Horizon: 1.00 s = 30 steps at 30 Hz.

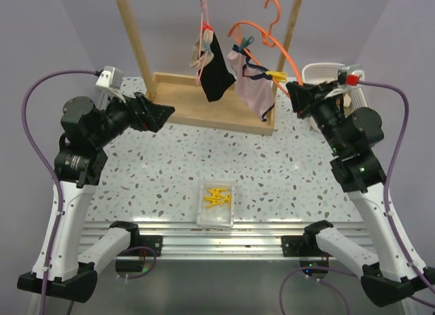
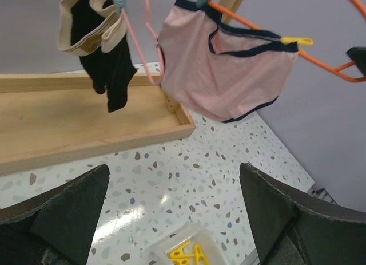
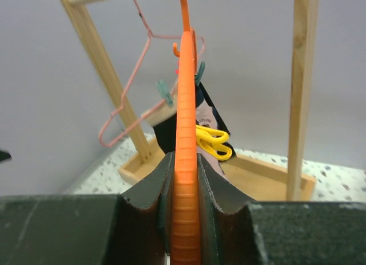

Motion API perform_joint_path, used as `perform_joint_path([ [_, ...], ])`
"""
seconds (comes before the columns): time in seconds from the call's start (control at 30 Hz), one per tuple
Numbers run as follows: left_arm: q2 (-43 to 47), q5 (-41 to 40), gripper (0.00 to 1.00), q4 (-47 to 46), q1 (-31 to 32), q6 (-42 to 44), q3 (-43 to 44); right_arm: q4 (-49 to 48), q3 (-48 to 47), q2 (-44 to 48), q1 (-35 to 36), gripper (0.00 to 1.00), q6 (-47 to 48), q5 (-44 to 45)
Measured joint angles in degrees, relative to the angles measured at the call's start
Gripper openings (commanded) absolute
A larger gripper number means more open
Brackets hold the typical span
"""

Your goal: Remove the underwear clipped to the hanger

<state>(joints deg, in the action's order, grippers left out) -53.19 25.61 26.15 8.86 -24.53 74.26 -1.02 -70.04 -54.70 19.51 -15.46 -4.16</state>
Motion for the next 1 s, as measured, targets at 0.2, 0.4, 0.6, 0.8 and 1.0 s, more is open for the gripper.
perform_joint_path([
  [0.2,-2.51,9.75,1.0,-5.27,1.84,-0.92,1.38,23.65,-0.13,8.92,-0.04,0.0,6.95,0.96],
  [0.4,-5.84,22.69,1.0,-12.13,4.31,-4.02,1.03,43.32,-0.13,13.27,-0.11,0.0,8.39,-13.66],
  [0.6,-6.49,32.94,1.0,-19.34,7.13,-6.88,-1.22,47.56,-0.48,12.57,-0.02,0.0,4.02,-31.36],
  [0.8,-5.79,37.9,1.0,-22.86,7.72,-7.34,-1.9,47.15,-2.86,5.14,-0.02,0.0,0.09,-44.15],
  [1.0,-4.59,36.74,0.99,-16.24,7.78,-1.05,0.48,42.18,-2.95,2.47,0.07,0.0,-6.25,-51.8],
])
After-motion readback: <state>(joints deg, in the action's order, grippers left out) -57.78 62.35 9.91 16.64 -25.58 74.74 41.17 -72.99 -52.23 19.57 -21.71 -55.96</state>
